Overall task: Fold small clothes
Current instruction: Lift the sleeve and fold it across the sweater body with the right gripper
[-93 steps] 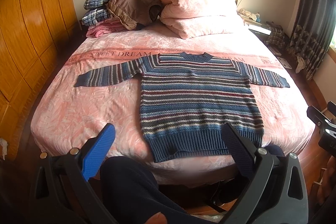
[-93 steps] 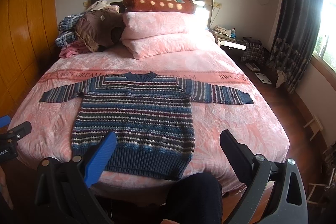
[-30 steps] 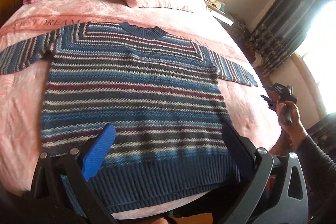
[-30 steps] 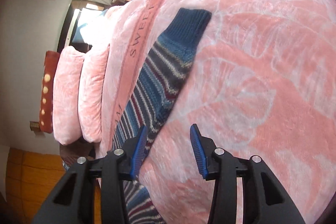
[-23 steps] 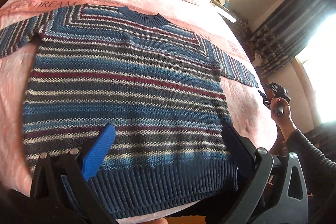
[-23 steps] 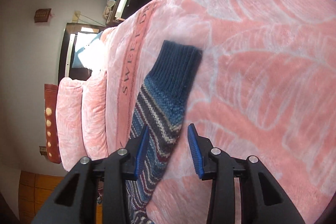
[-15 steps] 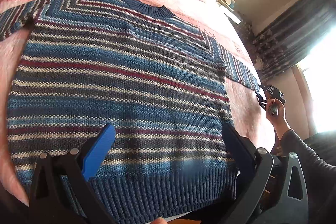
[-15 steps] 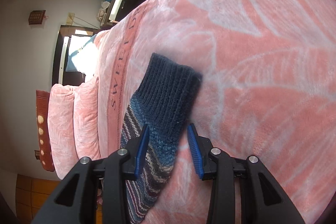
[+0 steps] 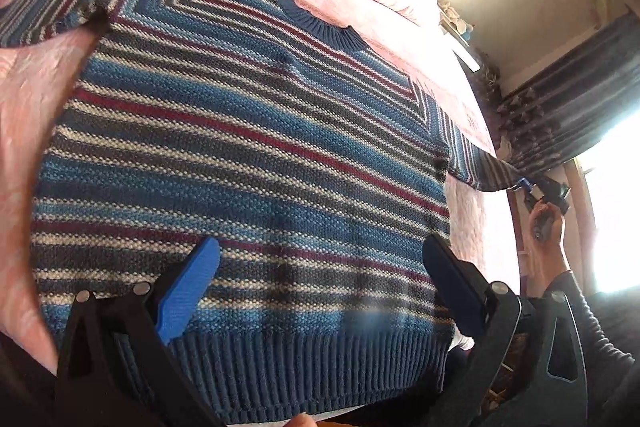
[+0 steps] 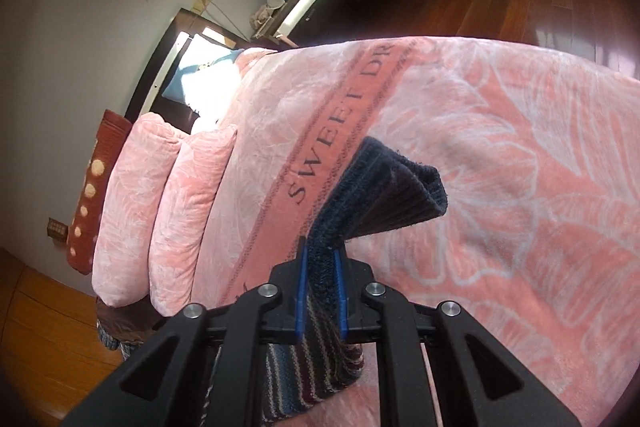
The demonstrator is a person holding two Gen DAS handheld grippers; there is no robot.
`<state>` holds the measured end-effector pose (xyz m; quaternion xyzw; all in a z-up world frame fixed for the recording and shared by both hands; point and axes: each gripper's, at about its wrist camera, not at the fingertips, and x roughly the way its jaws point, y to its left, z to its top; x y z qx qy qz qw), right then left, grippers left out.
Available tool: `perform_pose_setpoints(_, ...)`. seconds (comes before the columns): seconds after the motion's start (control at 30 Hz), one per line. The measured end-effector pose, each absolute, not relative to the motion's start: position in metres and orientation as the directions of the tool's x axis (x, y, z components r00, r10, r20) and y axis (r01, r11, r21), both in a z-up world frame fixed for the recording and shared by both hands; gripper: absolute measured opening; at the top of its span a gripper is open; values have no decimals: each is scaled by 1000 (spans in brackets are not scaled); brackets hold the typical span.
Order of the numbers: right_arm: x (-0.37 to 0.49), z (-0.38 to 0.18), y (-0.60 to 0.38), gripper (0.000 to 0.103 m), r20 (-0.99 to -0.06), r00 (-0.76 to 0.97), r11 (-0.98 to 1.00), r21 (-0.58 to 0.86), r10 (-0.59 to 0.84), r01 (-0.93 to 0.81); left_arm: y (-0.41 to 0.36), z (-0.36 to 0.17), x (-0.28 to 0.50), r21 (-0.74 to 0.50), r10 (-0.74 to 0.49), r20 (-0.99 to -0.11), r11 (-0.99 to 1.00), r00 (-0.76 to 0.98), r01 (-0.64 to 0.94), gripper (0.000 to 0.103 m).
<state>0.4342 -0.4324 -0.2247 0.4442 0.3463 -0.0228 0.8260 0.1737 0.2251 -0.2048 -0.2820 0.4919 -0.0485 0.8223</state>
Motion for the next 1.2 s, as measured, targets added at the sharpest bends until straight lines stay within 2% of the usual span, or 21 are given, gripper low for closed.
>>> perform_pose_setpoints(0.23,435,-131,-328,11,-545,791,764,625,280,160,247,-185,156,-498,-311,-765,841,564,-211,101)
perform_pose_setpoints(0.37,433,-107,-267,11,-540,790,826,558,290,78,259,-175,150,-492,-299,-754,847,585,-201,101)
perform_pose_setpoints(0.5,433,-99,-202,11,-549,780,874,487,301,5,267,-179,155,-504,-334,-779,837,531,-213,100)
perform_pose_setpoints(0.77,439,-140,-84,10,-642,709,941,323,292,-95,278,-199,168,-623,-483,-741,753,466,-210,100)
perform_pose_setpoints(1.0,436,-209,-2,10,-734,630,967,178,254,-183,282,-208,198,-670,-525,-708,711,472,-214,100)
perform_pose_setpoints(1.03,433,-221,8,11,-748,615,967,157,250,-202,281,-209,205,-684,-541,-697,698,471,-210,100)
perform_pose_setpoints(1.13,421,-249,31,27,-784,559,955,144,271,-260,275,-213,232,-724,-585,-663,659,467,-201,100)
perform_pose_setpoints(1.2,408,-255,33,31,-790,537,947,169,296,-274,266,-214,253,-752,-618,-634,634,466,-183,100)
